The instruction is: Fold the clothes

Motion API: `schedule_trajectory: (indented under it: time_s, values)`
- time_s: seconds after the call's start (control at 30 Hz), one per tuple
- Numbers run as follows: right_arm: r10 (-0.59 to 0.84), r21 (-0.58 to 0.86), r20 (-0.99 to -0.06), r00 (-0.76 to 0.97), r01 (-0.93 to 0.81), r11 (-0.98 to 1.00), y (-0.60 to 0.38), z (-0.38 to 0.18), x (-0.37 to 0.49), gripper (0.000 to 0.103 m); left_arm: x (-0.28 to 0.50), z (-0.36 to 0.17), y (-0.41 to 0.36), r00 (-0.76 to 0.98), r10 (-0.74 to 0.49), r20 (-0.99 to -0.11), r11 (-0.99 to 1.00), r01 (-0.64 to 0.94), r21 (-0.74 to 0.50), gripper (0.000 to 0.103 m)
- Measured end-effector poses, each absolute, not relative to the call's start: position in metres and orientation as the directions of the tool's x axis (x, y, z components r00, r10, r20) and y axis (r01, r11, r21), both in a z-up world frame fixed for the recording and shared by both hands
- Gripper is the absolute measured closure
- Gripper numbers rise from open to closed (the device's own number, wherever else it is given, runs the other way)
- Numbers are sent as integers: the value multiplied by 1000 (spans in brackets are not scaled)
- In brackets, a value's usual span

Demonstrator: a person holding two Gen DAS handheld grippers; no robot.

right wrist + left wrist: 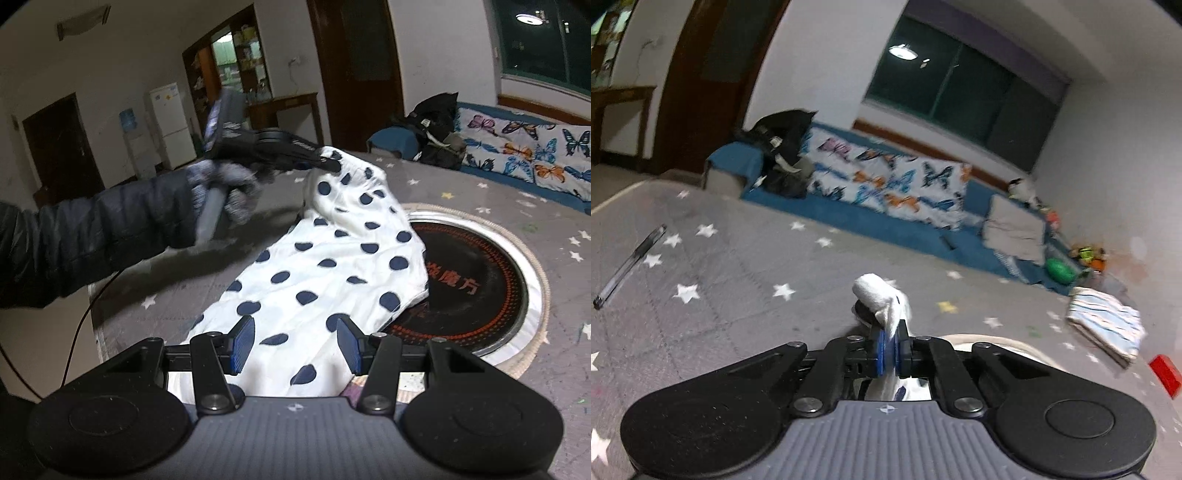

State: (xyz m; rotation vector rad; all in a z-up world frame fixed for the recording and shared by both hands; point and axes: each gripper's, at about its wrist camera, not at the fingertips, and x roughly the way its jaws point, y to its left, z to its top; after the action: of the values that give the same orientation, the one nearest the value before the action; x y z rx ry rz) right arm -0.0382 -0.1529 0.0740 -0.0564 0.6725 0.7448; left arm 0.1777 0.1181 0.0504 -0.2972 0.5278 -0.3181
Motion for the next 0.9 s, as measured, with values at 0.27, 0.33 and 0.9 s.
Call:
schedule_trajectory:
  time_s: [0.27, 0.33, 0.9]
  values:
    - [589, 195, -539, 602, -591, 783, -167, 83, -47, 53, 111, 82, 103, 811, -460, -360, 870, 331, -365, 98]
    - [581, 200, -530, 617, -575, 793, -171, 85, -49, 53, 93, 88, 99, 807, -485, -338, 858, 363, -364, 98]
    - [537, 298, -494, 684, -447, 843, -211, 86, -70, 53, -92, 55, 60, 602, -719, -346, 689, 684, -240, 97]
